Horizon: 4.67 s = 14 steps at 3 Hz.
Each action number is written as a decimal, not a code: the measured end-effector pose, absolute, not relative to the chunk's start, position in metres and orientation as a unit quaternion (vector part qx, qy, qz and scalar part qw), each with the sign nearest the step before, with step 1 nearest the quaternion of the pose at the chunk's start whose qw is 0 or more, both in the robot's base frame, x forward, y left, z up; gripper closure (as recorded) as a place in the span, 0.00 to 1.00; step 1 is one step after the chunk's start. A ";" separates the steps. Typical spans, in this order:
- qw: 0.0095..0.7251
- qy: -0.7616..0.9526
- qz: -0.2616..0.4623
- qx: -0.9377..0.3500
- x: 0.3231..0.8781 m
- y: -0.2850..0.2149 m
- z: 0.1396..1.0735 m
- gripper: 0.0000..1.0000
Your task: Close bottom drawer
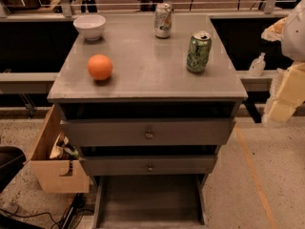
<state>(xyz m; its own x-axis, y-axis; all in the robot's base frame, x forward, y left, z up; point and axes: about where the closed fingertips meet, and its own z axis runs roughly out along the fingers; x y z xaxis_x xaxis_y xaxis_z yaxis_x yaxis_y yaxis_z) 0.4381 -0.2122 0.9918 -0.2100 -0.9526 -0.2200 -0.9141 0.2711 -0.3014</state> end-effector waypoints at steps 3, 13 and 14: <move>0.228 0.777 -0.040 -0.586 0.393 -0.230 0.930 0.00; 0.210 0.769 0.022 -0.604 0.273 -0.220 0.401 0.00; 0.210 0.769 0.022 -0.604 0.273 -0.220 0.401 0.00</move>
Offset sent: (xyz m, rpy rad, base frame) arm -0.0487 -0.0262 -0.1135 0.1049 -0.0081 -0.0426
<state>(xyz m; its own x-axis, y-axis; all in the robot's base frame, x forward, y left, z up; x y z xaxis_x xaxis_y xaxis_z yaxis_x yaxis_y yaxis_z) 0.2728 -0.2204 0.4014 -0.1825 -0.9187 -0.3504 -0.9374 0.2701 -0.2200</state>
